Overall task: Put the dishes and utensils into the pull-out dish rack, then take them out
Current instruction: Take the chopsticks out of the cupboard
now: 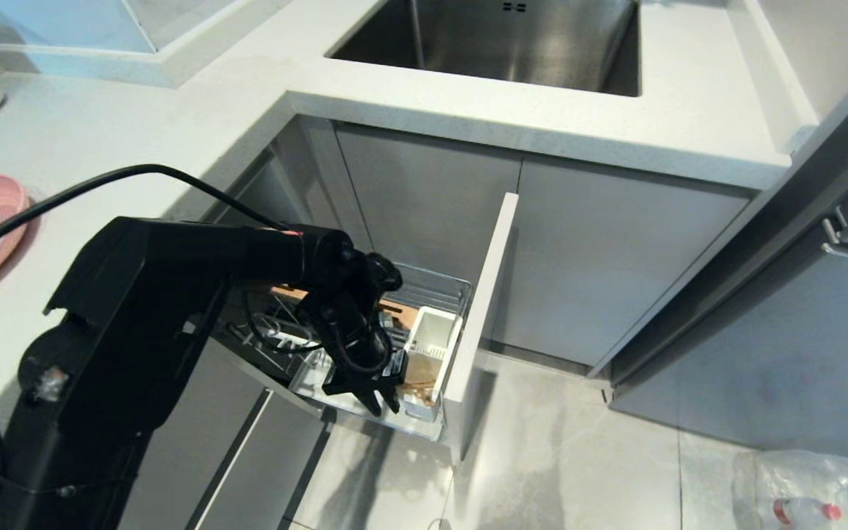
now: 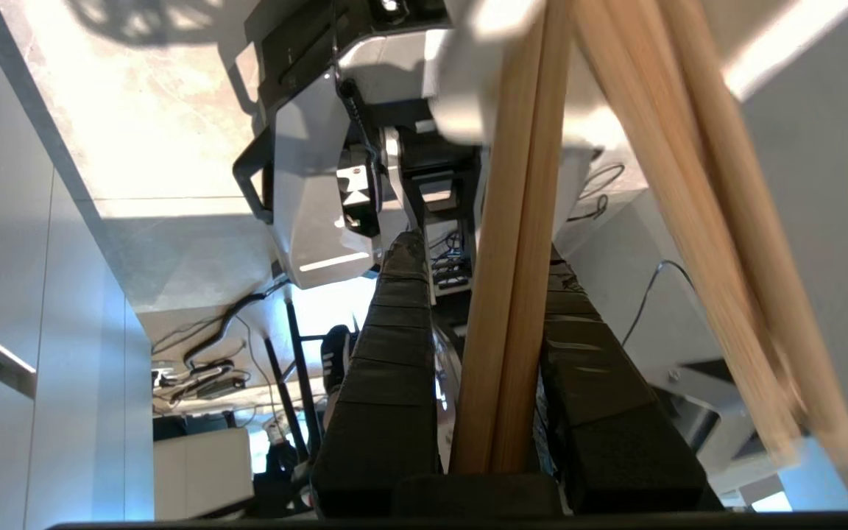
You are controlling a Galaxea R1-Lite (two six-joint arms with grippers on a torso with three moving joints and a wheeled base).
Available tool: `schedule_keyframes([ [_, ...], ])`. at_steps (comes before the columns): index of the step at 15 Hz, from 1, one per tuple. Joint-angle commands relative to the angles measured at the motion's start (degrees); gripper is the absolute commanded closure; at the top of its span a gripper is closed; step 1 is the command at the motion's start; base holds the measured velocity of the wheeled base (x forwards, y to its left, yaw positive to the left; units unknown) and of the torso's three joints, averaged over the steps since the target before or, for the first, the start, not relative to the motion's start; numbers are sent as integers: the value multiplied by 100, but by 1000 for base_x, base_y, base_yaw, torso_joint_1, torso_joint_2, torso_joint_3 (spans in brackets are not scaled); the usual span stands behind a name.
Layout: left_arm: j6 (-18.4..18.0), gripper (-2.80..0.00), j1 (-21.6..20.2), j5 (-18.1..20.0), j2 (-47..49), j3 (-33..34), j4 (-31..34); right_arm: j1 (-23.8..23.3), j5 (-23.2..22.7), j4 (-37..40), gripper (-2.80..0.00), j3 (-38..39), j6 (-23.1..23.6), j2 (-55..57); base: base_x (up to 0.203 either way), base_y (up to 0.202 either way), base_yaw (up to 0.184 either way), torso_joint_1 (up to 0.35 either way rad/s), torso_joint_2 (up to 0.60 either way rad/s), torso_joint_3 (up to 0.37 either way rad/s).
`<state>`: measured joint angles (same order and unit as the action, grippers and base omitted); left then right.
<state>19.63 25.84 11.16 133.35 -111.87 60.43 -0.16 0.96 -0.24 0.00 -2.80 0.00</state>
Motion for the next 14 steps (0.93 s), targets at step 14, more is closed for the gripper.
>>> schedule_keyframes([
  [14,50,0,149,142,-980,8,373,-2,0,-2,0,0,-1,8,0,0,0,0,0,0],
])
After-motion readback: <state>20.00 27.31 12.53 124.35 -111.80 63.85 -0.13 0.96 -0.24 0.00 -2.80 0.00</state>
